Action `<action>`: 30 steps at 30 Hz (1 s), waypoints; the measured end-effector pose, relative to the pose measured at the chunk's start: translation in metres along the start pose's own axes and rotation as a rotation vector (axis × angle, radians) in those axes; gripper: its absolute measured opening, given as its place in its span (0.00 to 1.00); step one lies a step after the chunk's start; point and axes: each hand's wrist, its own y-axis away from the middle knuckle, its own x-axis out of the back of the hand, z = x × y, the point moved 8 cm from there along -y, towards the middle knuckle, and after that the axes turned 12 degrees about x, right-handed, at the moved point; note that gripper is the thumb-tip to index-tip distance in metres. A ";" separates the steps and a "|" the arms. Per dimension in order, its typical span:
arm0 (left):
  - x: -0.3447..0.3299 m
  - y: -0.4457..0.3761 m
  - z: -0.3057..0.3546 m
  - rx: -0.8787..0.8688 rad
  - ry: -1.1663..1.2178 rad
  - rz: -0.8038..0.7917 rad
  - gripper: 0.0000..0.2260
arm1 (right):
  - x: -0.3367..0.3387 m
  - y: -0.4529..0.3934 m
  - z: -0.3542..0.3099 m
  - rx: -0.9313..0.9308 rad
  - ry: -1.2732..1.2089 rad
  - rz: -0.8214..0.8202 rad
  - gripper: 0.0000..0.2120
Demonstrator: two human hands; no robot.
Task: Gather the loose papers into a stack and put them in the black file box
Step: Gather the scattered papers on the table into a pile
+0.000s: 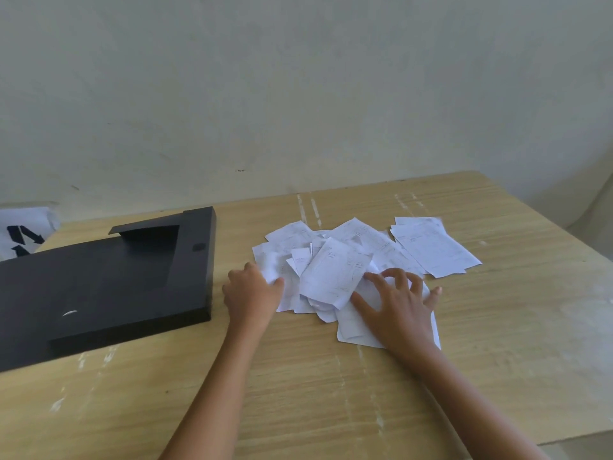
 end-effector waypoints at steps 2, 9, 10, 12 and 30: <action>0.000 -0.004 0.002 0.014 0.097 -0.053 0.20 | -0.001 0.000 0.002 -0.003 -0.005 0.014 0.24; -0.003 -0.019 -0.007 0.157 0.590 -0.231 0.31 | -0.002 -0.002 0.008 -0.013 -0.086 0.046 0.22; -0.002 -0.020 -0.008 0.159 0.606 -0.213 0.33 | -0.002 -0.002 0.007 -0.005 -0.085 0.035 0.22; 0.000 -0.019 -0.007 0.100 0.553 -0.141 0.37 | -0.003 -0.002 0.004 0.012 -0.058 0.002 0.22; -0.010 -0.011 0.018 -0.123 0.411 0.093 0.25 | -0.013 -0.003 -0.002 0.073 0.023 -0.088 0.26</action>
